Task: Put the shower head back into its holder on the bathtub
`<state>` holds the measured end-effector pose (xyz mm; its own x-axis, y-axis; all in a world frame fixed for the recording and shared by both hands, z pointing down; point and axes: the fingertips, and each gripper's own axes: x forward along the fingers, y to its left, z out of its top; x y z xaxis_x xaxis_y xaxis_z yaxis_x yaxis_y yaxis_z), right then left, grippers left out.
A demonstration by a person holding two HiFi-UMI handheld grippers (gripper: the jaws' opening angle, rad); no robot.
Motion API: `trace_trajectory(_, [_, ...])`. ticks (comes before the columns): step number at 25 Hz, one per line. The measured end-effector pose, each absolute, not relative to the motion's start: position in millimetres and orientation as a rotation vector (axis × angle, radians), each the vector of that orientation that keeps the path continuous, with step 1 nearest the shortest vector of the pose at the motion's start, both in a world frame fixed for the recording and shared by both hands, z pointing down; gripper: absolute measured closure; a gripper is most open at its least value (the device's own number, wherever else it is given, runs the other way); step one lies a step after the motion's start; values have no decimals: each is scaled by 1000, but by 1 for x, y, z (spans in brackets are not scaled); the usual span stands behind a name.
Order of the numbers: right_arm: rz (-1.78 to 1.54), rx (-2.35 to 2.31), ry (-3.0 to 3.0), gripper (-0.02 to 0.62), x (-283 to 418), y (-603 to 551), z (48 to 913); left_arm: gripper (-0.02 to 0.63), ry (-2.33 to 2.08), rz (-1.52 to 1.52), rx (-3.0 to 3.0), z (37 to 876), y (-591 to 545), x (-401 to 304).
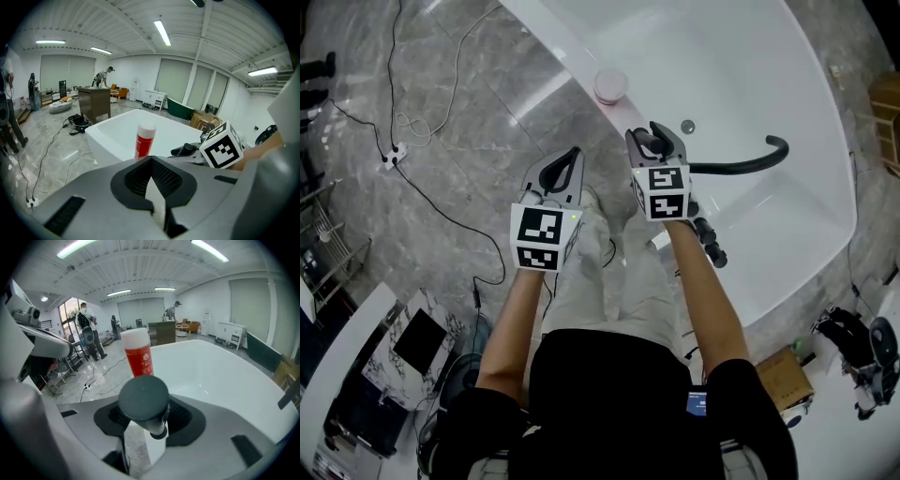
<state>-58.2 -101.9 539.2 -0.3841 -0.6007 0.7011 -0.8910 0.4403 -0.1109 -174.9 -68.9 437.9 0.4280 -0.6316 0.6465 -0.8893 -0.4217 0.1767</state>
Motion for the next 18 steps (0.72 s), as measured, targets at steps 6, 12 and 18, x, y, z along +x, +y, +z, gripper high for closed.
trace_trajectory(6, [653, 1250, -2149, 413, -51, -92, 500, 592, -1331, 752, 2208, 416, -65, -175])
trace_trajectory(12, [637, 1271, -2180, 428, -34, -85, 448, 592, -1341, 697, 2237, 378, -61, -161])
trace_trajectory(18, [589, 1286, -2240, 514, -19, -80, 371, 592, -1371, 648, 2278, 327, -52, -146])
